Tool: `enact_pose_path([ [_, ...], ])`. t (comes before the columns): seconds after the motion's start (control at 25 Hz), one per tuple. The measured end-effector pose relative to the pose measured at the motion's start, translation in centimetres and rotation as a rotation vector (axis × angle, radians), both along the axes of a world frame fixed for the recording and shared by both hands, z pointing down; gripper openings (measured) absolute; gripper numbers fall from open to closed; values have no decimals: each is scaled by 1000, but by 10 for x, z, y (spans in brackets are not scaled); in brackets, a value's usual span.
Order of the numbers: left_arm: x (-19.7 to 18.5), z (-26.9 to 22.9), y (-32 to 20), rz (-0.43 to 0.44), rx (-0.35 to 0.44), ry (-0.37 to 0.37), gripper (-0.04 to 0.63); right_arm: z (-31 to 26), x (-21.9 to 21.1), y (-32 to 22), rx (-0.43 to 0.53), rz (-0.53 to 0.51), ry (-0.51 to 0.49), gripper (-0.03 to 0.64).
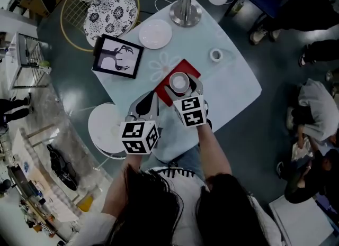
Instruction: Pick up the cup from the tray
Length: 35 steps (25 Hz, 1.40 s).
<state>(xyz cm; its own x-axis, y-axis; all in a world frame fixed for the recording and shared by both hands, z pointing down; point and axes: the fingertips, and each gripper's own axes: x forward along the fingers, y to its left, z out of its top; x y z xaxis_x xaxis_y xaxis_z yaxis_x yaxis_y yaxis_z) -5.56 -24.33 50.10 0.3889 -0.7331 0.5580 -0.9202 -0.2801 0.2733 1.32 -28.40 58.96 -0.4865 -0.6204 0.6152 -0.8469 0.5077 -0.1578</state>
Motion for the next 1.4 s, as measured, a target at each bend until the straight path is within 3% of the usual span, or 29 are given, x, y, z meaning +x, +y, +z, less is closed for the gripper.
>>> enact_pose_path([
  [0.36, 43, -4, 7, 118, 5, 24, 0, -30, 103, -3, 66, 180, 64, 374],
  [0.72, 86, -6, 9, 235, 21, 10, 0, -13, 163, 33, 1, 310, 60, 376],
  [1.04, 99, -3, 10, 263, 15, 3, 0, 16, 183, 47, -49, 341, 51, 377],
  [1.4, 88, 2, 10, 259, 12, -32, 0, 38, 178, 53, -61, 343, 64, 382],
])
